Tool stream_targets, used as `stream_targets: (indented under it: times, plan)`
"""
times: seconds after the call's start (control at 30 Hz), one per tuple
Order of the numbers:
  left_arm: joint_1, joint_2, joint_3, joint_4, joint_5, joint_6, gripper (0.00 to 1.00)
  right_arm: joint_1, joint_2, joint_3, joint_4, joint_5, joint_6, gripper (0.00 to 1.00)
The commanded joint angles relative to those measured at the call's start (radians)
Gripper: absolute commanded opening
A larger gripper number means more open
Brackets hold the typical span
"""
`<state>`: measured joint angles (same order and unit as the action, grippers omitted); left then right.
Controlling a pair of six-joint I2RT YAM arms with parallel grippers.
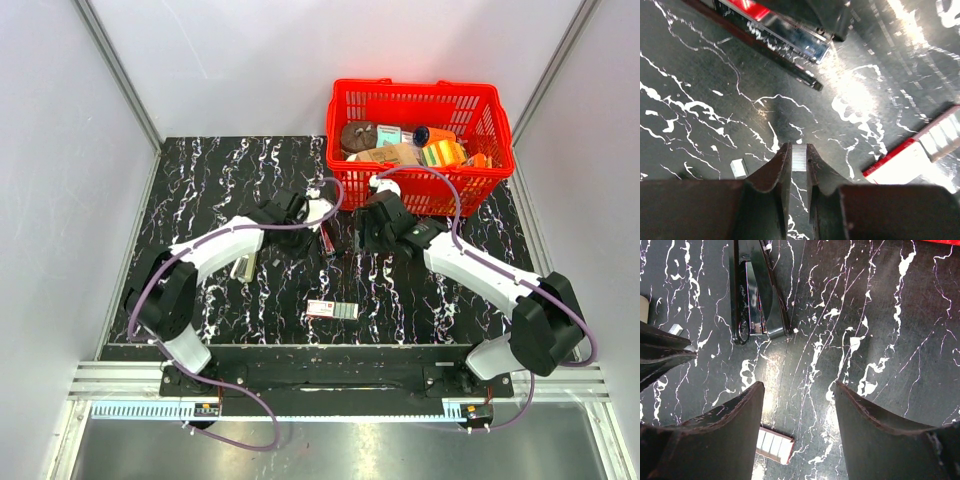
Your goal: Unload the staples from the stapler
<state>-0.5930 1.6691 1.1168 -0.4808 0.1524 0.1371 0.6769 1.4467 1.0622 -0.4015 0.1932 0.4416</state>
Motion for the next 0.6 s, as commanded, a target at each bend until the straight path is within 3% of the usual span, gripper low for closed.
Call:
stream_targets:
  times: [0.0,0.13,0.33,0.43,0.53,0.57]
  plan:
    - [0.059,-0.091,0.103,-0.033,0.189,-0.019,0.03,0.004,-0.045,0.042,0.016,-0.001,-0.017,0.65]
    - [0.209,-0.138,0.155,0.037,0.537,-0.134,0.03,0.003,-0.149,-0.048,0.162,-0.067,-0.017,0.71]
    - [0.278,-0.154,0.114,0.290,0.835,-0.465,0.03,0.004,-0.293,-0.165,0.374,-0.190,0.034,0.73]
    - [0.298,-0.151,0.019,0.598,0.939,-0.760,0.03,0.003,-0.302,-0.160,0.437,-0.299,0.065,0.74]
    - [0.312,-0.128,-0.099,1.066,1.006,-1.165,0.06,0.003,-0.310,-0.145,0.481,-0.356,0.103,0.75]
    - [0.312,-0.115,-0.115,1.199,1.018,-1.232,0.06,0.004,-0.313,-0.143,0.498,-0.365,0.109,0.75]
